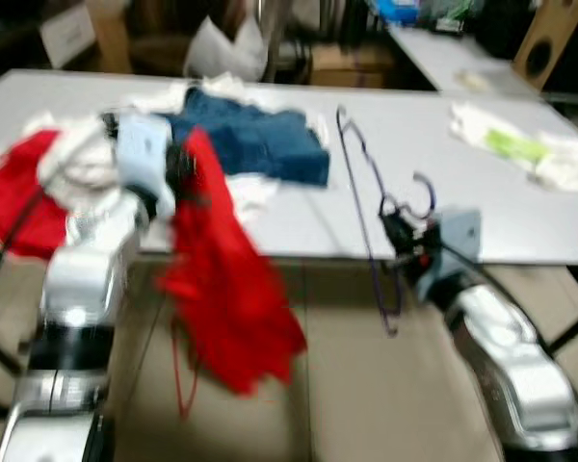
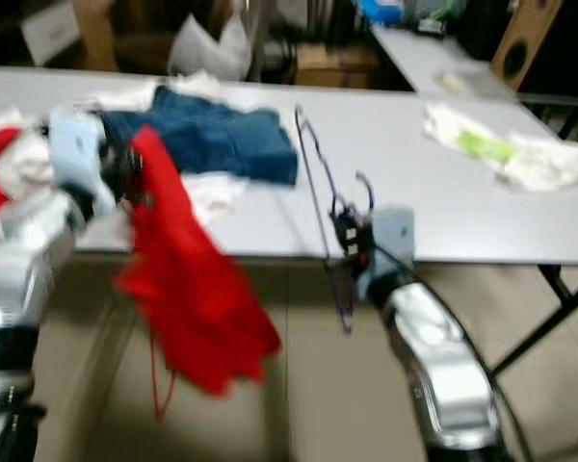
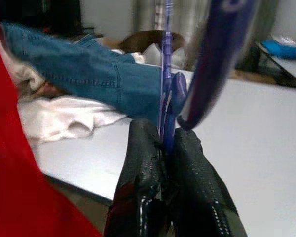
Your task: Hang hanger
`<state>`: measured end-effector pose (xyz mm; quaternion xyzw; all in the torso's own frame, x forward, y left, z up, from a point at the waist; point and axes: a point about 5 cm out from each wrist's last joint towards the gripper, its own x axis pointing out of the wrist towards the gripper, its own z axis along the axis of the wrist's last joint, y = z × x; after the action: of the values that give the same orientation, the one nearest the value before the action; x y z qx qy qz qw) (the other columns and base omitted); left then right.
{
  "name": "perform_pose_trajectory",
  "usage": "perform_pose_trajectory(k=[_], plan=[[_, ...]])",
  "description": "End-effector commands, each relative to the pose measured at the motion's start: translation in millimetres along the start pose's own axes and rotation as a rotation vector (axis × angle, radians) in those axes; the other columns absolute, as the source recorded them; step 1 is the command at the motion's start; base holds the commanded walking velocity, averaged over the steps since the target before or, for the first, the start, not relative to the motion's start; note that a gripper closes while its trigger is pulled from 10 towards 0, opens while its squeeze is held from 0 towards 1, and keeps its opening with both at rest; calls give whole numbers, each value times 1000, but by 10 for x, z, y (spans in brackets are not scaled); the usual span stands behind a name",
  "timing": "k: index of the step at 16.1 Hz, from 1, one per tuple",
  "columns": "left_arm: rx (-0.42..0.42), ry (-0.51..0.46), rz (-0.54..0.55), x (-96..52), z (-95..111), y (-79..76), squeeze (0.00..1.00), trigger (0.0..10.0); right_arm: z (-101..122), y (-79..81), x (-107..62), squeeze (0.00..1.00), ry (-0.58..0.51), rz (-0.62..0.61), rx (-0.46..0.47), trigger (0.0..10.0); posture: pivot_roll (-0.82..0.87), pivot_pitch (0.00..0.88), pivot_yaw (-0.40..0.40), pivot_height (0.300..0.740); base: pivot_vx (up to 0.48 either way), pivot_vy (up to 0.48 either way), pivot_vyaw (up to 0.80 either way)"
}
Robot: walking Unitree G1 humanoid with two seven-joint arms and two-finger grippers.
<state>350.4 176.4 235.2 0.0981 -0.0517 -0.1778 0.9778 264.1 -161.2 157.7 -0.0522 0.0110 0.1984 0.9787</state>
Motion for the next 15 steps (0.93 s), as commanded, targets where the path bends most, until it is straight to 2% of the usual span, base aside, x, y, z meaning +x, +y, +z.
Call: perform_pose_trajectory(k=[1,4,6,8,10,12,15], plan=[[32,-76,-37,98,221,33,0,10000,63,25,-55,0,-13,119,-51,10000,-100,0,-20,740,398,0,0],[46,-104,-93,243,362,27,0,10000,163,-47,-200,0,5,282,-127,10000,-103,0,-13,740,395,0,0],[68,-118,-141,377,457,2,0,10000,257,-171,-417,0,77,421,-225,10000,-115,0,0,740,399,0,0],[91,-110,-171,461,481,-11,0,10000,313,-245,-607,0,158,527,-266,10000,-118,0,1,740,398,0,0],[120,-87,-171,508,451,-3,0,10000,358,-315,-718,0,219,564,-297,10000,-122,0,0,740,396,0,0],[167,-53,-195,573,385,-35,0,10000,534,-430,-802,0,202,566,-287,10000,-126,0,-1,740,392,0,0],[179,-56,-233,639,393,-141,0,10000,579,-409,-838,0,202,603,-268,10000,-128,0,-7,740,380,0,0]])
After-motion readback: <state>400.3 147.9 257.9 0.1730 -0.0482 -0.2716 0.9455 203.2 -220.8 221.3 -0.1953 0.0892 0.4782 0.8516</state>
